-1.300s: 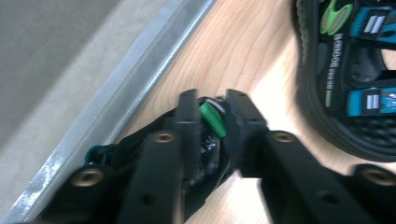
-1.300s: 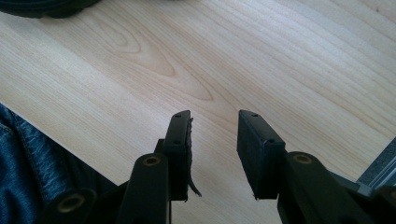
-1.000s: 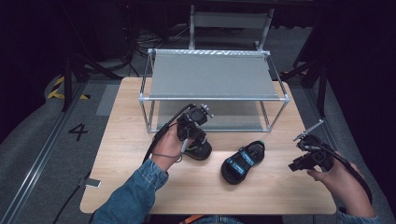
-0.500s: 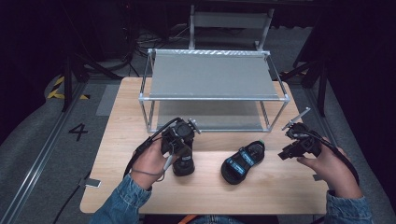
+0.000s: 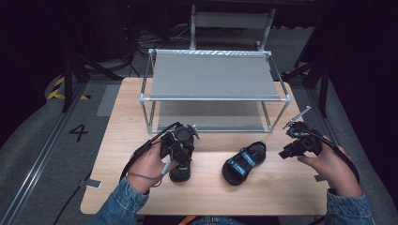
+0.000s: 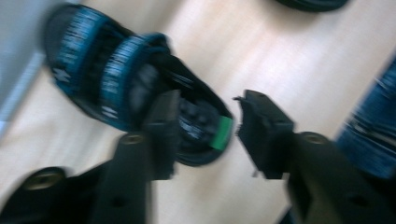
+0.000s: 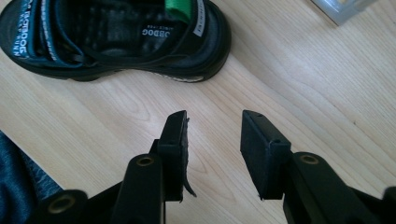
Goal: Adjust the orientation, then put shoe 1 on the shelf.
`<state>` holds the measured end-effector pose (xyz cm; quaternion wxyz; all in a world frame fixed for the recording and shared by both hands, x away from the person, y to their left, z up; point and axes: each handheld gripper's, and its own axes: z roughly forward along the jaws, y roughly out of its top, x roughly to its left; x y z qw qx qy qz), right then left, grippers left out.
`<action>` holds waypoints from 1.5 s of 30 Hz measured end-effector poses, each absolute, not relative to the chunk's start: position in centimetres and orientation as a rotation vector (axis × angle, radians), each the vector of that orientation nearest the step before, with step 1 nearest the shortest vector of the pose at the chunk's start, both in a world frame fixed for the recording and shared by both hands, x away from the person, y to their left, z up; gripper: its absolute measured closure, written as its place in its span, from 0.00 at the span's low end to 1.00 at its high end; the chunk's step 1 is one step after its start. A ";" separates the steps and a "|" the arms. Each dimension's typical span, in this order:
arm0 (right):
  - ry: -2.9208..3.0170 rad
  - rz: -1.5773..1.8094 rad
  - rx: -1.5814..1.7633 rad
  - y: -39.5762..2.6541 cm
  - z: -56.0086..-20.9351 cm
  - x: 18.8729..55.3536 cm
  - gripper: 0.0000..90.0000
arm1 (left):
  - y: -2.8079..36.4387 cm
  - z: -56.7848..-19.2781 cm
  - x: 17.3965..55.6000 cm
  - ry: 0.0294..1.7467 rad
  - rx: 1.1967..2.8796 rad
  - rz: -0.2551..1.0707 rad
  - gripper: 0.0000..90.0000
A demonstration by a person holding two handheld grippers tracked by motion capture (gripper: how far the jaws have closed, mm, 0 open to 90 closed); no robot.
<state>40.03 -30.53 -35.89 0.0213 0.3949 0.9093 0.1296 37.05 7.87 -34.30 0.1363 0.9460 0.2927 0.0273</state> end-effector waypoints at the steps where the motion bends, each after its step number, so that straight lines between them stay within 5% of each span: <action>1: 2.815 0.409 1.229 -30.6 -35.9 40.0 0.67 | 8.5 -34.2 37.6 0.871 2.703 0.174 0.48; 6: 2.821 0.403 1.231 -30.5 -36.2 39.9 0.67 | 9.7 -34.8 39.2 0.925 2.667 0.254 0.36; 12: 2.826 0.390 1.242 -30.7 -36.4 39.8 0.67 | 10.2 -36.5 40.7 0.957 2.693 0.172 0.38; 24: 2.822 0.397 1.249 -31.1 -36.6 39.5 0.67 | 9.7 -39.2 42.1 0.945 2.734 0.151 0.54; 29: 2.821 0.385 1.247 -31.0 -36.7 39.4 0.66 | 9.8 -39.1 42.4 0.906 2.710 0.029 0.70; 45: 2.788 0.398 1.264 -31.6 -36.6 38.6 0.66 | 9.0 -36.0 41.6 0.838 2.683 0.041 0.77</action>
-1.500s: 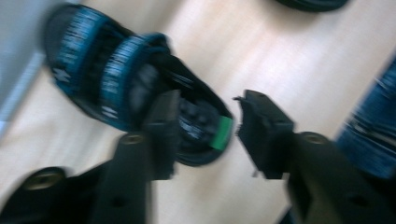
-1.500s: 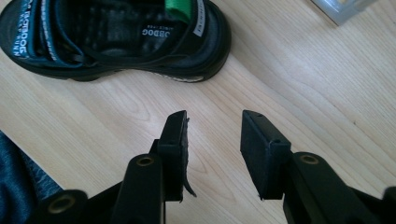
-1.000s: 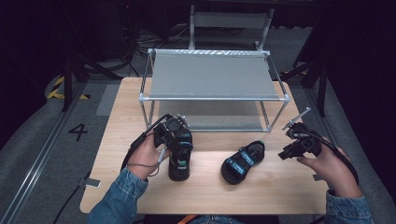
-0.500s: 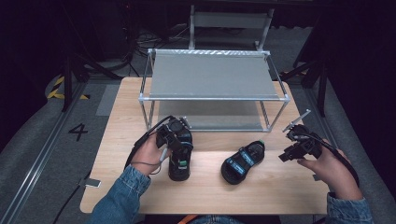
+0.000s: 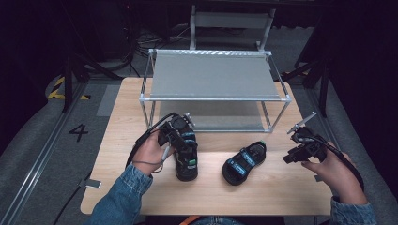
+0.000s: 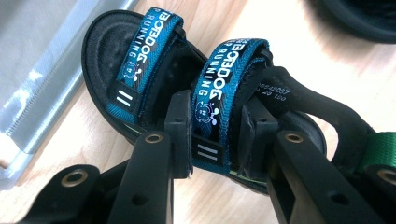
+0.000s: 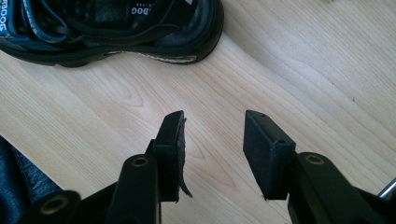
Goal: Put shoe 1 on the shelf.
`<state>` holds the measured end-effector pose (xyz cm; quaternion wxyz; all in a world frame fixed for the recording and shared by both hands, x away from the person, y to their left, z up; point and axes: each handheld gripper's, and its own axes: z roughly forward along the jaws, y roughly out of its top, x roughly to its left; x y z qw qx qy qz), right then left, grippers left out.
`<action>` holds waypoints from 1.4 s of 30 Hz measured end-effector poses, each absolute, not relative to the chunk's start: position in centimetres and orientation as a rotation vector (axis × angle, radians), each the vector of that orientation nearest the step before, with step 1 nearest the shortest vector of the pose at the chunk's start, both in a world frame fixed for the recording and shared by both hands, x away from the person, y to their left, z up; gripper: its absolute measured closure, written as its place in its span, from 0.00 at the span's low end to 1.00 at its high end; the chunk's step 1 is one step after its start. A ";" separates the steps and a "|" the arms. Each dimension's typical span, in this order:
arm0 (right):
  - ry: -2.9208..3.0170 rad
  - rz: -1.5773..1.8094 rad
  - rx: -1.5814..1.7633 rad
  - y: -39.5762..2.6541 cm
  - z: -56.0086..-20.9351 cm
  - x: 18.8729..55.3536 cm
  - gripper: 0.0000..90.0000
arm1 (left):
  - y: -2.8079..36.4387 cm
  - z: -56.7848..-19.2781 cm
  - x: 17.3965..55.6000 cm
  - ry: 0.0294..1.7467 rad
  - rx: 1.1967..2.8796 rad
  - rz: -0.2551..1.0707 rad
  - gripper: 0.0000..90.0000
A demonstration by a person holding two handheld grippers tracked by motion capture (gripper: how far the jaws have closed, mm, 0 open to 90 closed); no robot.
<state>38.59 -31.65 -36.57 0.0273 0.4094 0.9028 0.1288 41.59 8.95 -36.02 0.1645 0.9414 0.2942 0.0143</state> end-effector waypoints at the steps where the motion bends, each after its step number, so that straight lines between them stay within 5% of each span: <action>1: 2.788 0.397 1.268 -31.7 -36.6 38.6 0.66 | 8.9 -35.6 41.4 0.831 2.679 0.044 0.77; 42: 2.765 0.430 1.362 -33.8 -37.2 37.7 0.65 | 6.6 -23.2 40.3 0.721 2.600 0.080 0.77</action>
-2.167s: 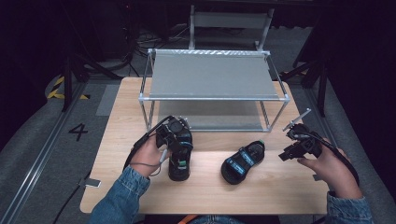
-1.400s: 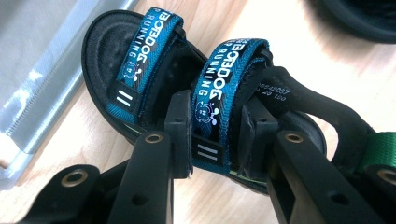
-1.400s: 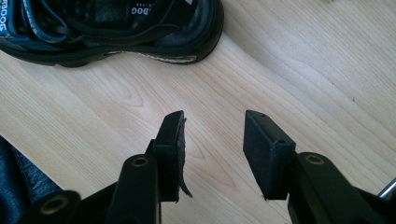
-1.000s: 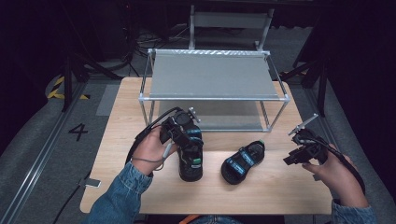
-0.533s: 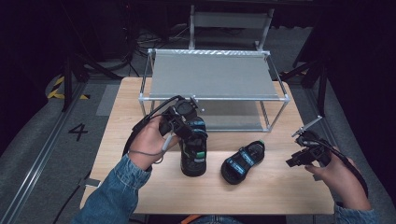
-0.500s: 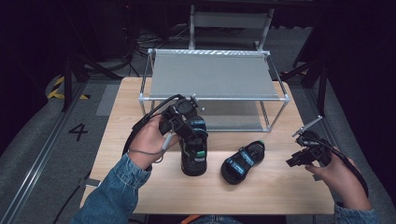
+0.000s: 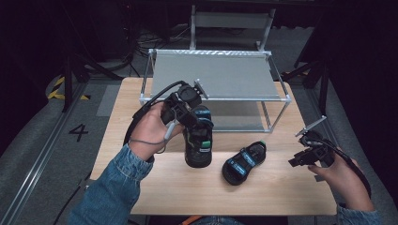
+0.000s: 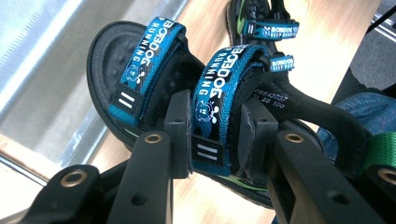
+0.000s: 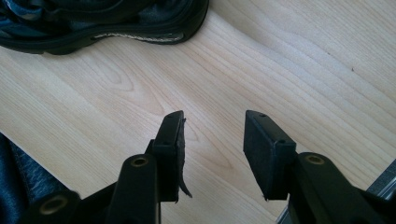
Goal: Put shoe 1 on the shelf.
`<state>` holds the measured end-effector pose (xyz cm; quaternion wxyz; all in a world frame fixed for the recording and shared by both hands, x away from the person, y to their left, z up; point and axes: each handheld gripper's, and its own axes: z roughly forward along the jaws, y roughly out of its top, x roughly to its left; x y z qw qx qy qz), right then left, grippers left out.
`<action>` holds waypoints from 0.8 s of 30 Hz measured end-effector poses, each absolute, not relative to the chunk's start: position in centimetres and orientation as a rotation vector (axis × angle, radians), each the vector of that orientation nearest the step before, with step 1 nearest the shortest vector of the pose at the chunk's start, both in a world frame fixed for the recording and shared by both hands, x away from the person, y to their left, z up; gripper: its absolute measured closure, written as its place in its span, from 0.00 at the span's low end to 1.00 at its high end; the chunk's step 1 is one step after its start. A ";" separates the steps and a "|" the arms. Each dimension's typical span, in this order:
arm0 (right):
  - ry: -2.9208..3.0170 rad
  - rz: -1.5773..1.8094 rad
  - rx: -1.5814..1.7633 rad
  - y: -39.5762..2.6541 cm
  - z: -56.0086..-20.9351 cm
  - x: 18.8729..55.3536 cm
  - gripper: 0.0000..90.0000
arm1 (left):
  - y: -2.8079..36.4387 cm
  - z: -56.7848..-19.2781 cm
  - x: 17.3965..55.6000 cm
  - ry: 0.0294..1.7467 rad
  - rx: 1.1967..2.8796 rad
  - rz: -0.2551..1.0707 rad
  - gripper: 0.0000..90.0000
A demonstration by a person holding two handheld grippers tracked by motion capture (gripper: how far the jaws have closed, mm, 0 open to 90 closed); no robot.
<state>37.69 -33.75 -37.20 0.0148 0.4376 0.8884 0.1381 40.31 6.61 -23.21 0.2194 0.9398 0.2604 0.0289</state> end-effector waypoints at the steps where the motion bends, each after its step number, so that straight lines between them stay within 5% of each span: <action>1: 2.765 0.430 1.362 -33.7 -37.2 37.7 0.65 | 6.6 -23.0 40.4 0.726 2.592 0.083 0.77; 24: 2.744 0.453 1.394 -34.9 -37.3 36.9 0.66 | 5.4 -19.6 46.4 0.721 2.533 0.190 0.77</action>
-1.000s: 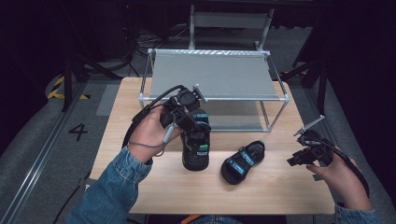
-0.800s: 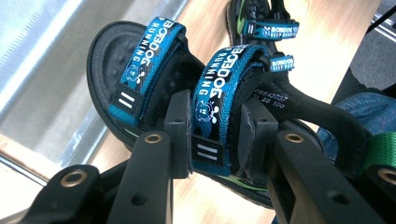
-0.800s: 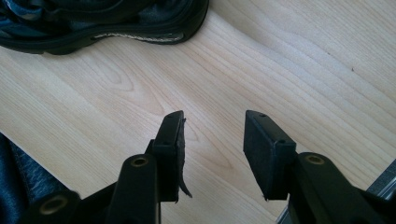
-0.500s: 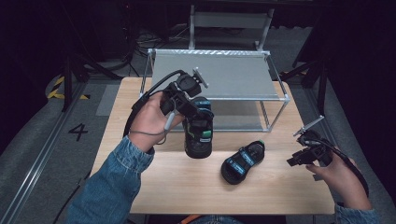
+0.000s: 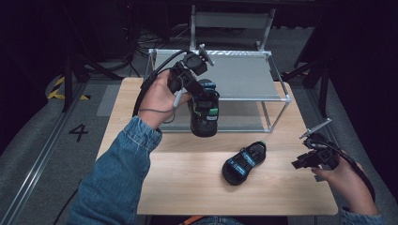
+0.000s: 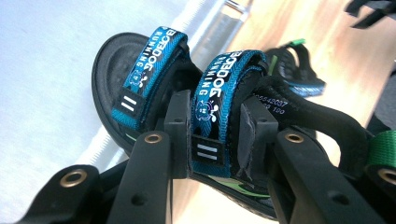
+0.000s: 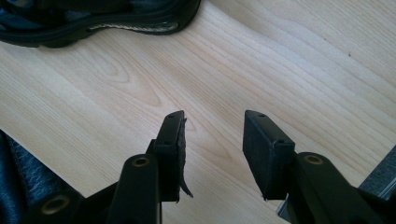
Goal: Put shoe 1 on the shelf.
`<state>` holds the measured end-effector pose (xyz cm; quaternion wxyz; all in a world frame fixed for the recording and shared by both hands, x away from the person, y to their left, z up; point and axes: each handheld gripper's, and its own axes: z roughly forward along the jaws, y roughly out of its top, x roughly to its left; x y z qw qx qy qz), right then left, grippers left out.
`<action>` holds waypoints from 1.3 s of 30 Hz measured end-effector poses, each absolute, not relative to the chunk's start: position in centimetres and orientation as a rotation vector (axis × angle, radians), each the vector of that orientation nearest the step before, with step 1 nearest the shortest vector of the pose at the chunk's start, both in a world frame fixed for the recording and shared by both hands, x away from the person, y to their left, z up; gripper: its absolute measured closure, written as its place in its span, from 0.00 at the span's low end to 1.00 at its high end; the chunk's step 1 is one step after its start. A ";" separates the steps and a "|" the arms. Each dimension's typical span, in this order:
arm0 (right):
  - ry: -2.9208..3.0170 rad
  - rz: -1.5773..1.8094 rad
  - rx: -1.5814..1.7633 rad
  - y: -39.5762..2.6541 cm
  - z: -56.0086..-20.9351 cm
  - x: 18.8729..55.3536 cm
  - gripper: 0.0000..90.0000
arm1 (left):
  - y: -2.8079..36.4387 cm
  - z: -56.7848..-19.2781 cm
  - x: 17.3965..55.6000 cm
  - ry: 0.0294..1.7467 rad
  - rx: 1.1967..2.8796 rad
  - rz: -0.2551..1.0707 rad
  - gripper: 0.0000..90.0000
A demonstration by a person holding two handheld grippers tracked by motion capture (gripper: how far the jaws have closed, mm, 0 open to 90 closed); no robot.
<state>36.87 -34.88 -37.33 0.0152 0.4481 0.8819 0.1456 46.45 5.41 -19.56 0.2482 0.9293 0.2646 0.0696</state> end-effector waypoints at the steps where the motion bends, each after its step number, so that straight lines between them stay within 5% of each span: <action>1: 2.744 0.453 1.394 -34.9 -37.3 36.9 0.66 | 5.4 -19.6 46.4 0.721 2.533 0.190 0.77; 31: 2.763 0.470 1.395 -35.1 -37.6 37.0 0.66 | 3.3 -21.1 55.2 0.742 2.459 0.174 0.77; 39: 2.759 0.459 1.391 -35.0 -37.5 36.9 0.65 | 3.0 -21.2 53.9 0.693 2.456 0.395 0.51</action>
